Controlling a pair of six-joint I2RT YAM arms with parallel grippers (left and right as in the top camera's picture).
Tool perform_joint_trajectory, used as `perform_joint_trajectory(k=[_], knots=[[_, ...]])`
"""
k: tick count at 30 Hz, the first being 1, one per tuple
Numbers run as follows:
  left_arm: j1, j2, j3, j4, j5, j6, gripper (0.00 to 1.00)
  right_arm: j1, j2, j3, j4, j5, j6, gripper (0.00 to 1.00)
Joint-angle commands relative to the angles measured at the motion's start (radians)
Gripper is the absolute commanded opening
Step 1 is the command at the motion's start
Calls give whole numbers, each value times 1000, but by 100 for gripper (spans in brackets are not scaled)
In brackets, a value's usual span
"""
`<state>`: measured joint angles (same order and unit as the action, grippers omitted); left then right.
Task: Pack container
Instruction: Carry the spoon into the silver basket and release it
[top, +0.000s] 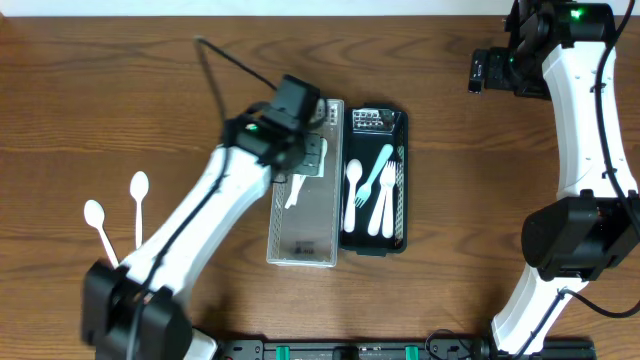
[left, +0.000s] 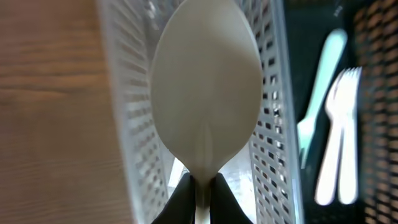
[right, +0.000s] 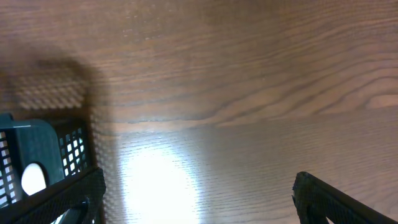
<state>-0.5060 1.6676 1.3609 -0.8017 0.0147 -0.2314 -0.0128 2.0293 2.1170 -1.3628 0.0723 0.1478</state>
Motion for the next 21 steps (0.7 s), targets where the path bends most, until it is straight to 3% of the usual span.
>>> perform_joint_trajectory(k=[1,3,7,13,16,21], knots=[[-11,93,11,3,-26,17,12,-8,-19,14,-3,6,-15,99],[-10,134,11,3,-26,17,29,-8,-19,14,-7,6,-15,99],[-7,146,14,0,-27,18,49,-8,-19,14,-18,6,-15,99],[0,29,90,-34,-29,108,65,-8,-19,14,-19,6,-14,99],[39,-69,130,-83,-117,111,71,-8,-19,14,-20,6,-14,99],[256,-209,132,-164,-177,97,78,-8,-19,14,-20,6,-14,99]])
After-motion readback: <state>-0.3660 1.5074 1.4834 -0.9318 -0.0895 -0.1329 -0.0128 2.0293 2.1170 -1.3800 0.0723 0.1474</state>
